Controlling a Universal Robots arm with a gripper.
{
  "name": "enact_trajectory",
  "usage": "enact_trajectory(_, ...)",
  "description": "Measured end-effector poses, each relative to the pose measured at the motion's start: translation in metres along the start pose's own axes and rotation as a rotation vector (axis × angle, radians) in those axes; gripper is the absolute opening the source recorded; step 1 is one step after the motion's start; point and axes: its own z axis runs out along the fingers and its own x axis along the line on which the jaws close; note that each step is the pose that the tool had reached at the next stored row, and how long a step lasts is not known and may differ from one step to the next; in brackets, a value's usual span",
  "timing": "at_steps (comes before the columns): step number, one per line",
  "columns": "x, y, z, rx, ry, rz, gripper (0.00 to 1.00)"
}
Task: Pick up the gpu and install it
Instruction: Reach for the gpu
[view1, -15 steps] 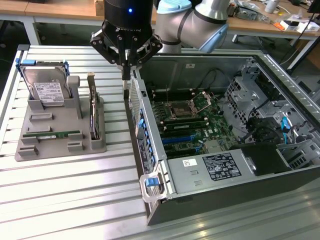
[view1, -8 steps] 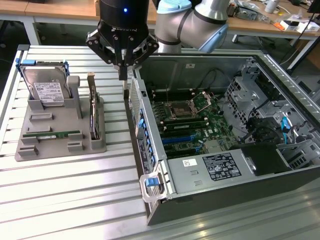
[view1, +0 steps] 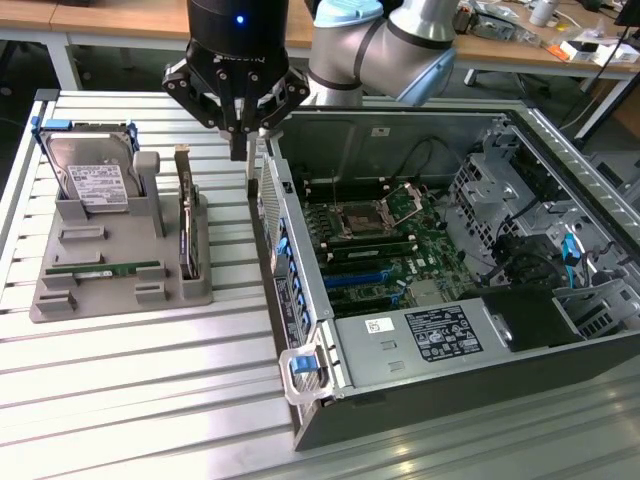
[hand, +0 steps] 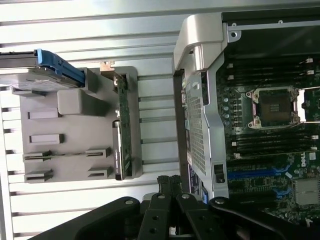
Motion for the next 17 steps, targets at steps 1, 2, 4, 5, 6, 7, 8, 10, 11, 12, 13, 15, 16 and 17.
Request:
enact_trajectory(1, 0.001, -0.0001, -0.0001, 0.0001, 0.0001, 0.000, 0.11)
enact_trajectory(2, 0.002, -0.0002, -0.0001, 0.0000, 0.0000, 0.000, 0.11)
enact_trajectory(4, 0.005, -0.0004, -0.0002, 0.0000, 0.0000, 0.000, 0.11)
enact_trajectory(5, 0.007, -0.0005, -0.0002, 0.0001, 0.0000, 0.000, 0.11)
enact_trajectory(6, 0.007, -0.0006, -0.0003, 0.0001, 0.0001, 0.000, 0.11)
enact_trajectory(7, 0.009, -0.0007, -0.0003, 0.0001, 0.0000, 0.000, 0.11)
enact_trajectory(8, 0.010, -0.0008, -0.0003, 0.0000, 0.0000, 0.000, 0.11)
enact_trajectory(10, 0.013, -0.0010, -0.0004, 0.0000, 0.0000, 0.000, 0.11)
enact_trajectory(11, 0.014, -0.0011, -0.0004, 0.0000, 0.0000, 0.000, 0.11)
enact_trajectory(12, 0.015, -0.0012, -0.0004, 0.0001, 0.0000, 0.000, 0.11)
enact_trajectory(13, 0.015, -0.0013, -0.0005, 0.0000, 0.0000, 0.000, 0.11)
enact_trajectory(15, 0.016, -0.0013, -0.0005, 0.0000, 0.0001, 0.000, 0.11)
enact_trajectory(16, 0.017, -0.0014, -0.0005, 0.0000, 0.0000, 0.000, 0.11)
enact_trajectory(17, 0.017, -0.0014, -0.0005, 0.0000, 0.0000, 0.000, 0.11)
